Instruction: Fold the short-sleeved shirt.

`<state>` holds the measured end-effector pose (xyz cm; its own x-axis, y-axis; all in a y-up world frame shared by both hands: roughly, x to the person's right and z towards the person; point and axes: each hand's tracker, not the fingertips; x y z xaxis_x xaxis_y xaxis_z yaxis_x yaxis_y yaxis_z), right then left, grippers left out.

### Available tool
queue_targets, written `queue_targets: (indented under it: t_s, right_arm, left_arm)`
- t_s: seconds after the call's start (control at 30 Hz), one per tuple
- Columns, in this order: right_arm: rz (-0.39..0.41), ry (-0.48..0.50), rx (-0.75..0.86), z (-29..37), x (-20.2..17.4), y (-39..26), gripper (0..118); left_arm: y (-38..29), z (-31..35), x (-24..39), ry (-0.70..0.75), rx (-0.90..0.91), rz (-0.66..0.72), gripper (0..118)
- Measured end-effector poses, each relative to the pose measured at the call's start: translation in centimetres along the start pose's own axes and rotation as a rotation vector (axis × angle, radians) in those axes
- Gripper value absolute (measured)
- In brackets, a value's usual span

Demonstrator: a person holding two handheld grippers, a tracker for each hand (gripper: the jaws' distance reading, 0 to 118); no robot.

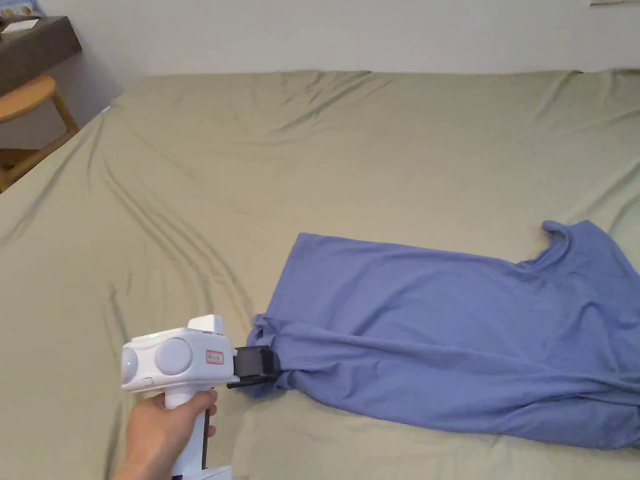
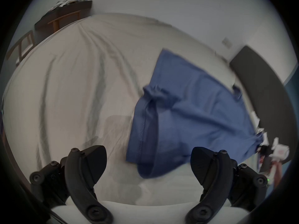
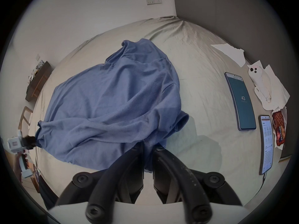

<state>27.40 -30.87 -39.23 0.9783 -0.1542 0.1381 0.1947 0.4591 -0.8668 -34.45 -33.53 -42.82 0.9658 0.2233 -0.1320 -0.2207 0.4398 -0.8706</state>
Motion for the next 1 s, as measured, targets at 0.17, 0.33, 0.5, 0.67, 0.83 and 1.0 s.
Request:
queue_targets:
  t_s: [0.17,0.33,0.5,0.67,0.83,1.0]
  right_arm:
    - [-0.021,0.016,-0.005,0.1,0.2,0.1,10]
    - [0.004,0.006,-0.008,0.3,-0.2,-0.1,10]
    - [0.006,0.012,0.003,1.0,-0.1,-0.1,10]
    - [-0.014,0.033,0.033,2.9,0.6,-0.3,10]
    - [-0.021,0.078,0.066,5.4,0.9,-0.5,10]
    - [0.001,0.091,0.088,7.0,0.6,-0.8,10]
  left_arm:
    - [-0.4,-1.8,0.2,-0.006,0.013,0.117,93]
    - [0.7,-0.3,2.0,0.065,0.048,-0.065,2]
    - [0.9,0.1,1.6,-0.086,0.023,0.081,2]
    - [1.0,2.2,-0.3,-0.121,0.024,0.093,2]
    - [0.5,5.5,-1.7,-0.229,0.055,0.184,2]
    - [-0.2,6.9,-1.3,-0.256,0.043,0.161,2]
